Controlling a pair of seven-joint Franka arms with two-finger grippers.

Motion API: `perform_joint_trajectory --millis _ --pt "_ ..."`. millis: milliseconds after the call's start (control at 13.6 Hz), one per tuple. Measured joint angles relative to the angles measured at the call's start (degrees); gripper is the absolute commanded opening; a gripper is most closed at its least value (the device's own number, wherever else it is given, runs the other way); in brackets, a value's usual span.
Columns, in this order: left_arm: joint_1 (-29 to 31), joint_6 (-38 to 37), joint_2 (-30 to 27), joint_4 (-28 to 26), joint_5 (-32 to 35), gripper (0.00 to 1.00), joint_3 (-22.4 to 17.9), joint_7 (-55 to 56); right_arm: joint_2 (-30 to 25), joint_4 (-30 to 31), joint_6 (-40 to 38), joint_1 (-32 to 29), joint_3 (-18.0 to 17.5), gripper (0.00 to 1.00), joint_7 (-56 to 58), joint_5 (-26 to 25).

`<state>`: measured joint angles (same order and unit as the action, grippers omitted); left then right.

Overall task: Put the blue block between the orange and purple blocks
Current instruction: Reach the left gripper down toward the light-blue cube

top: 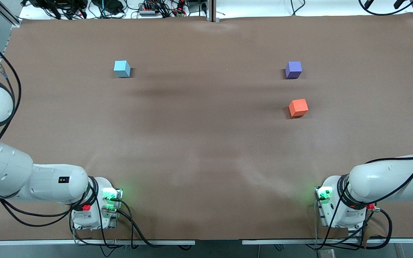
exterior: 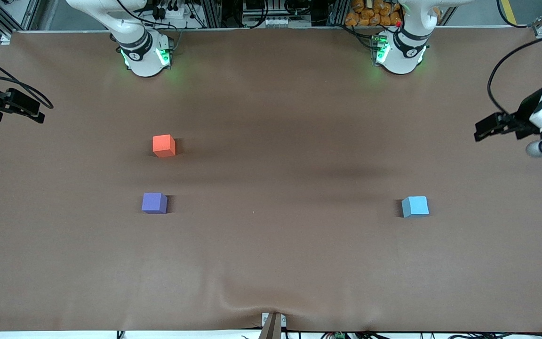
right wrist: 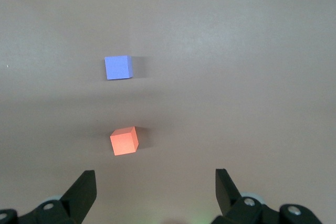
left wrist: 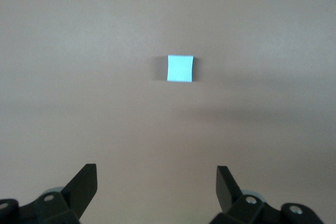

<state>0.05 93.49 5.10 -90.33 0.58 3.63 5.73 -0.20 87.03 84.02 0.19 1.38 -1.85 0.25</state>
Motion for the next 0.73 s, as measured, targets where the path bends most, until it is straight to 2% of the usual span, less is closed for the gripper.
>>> perform_joint_trajectory --millis 734 --pt "-0.76 20.03 16.3 -4.4 0.0 1.0 1.26 0.0 0.18 0.19 0.2 0.03 -0.08 1.0 0.0 0.0"
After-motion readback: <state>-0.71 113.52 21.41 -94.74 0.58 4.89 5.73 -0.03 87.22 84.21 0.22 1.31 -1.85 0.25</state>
